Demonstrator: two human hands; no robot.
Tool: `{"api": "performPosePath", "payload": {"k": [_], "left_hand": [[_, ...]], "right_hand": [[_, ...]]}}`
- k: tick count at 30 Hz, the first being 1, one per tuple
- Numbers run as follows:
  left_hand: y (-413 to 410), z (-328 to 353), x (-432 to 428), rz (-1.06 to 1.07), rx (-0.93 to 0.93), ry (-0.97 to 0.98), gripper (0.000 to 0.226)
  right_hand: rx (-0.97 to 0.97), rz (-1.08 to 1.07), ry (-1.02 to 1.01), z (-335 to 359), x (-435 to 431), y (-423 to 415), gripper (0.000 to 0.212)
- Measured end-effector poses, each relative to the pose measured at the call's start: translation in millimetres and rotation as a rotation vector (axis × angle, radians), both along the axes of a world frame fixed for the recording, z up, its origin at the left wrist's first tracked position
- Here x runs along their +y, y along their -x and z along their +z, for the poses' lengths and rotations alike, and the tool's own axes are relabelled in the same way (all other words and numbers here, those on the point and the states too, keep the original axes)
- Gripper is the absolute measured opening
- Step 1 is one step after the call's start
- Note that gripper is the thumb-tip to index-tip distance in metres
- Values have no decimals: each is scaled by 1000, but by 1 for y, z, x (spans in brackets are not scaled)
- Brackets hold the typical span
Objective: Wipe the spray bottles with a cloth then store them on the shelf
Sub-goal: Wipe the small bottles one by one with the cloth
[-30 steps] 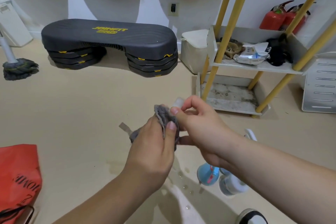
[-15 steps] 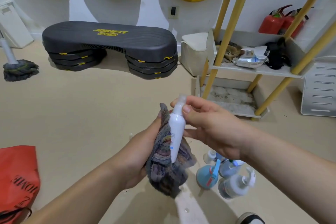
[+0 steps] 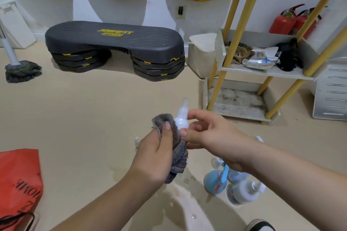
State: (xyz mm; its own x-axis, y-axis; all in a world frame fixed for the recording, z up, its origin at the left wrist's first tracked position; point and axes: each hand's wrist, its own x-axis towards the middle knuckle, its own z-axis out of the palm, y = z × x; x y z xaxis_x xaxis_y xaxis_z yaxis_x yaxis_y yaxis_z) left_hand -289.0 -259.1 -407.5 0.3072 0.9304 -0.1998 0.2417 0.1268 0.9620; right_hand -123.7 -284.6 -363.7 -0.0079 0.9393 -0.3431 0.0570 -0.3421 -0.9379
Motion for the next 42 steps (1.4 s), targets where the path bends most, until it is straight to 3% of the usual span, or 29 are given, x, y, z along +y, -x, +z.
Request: {"api": "performPosePath", "payload": {"k": [3,7,11,14,17,20,22,24,28,29,32,34,38,42], "left_hand": [[4,9,2,-60,-1,-142,62],[11,23,3,-179,38,-220,52],[7,16,5,-7,-78,81,61],[5,16,9,20,-282,361,56],[2,20,2,-59,-395,518,58],[0,16,3,-49,-535,651,61],[0,13,6,-5,-559,635,65],[0,15,9,24,-454,543,71],[-6,12,6,67,-297,369,92],[-6,9,4,100,-255,351,88],[-6,10,1,140,-192,284,41],[-4,11,0,63,-189,375,31],[0,21,-3,-111,-308,660,36],[-3,22,-7,-95,-332,605,55]], "right_hand": [[-81,114,-49,1,-2,5,23],[-362,210,-216,10,-4,12,16],[-476,192,-211,7,-7,15,19],[-419,200,-200,5,-8,15,31],[-391,221,-221,8,-9,11,38],[-548,204,-270,6,-3,6,39],[-617,77,-272,6,1,4,43],[-505,-54,-257,9,5,4,36],[-255,-92,-211,17,5,8,5],[-243,-99,-203,16,4,8,9],[-168,-164,-120,13,8,0,23],[-28,-160,-38,12,8,-5,26],[191,-119,42,14,8,-9,26],[87,-65,27,15,11,-12,24]]}}
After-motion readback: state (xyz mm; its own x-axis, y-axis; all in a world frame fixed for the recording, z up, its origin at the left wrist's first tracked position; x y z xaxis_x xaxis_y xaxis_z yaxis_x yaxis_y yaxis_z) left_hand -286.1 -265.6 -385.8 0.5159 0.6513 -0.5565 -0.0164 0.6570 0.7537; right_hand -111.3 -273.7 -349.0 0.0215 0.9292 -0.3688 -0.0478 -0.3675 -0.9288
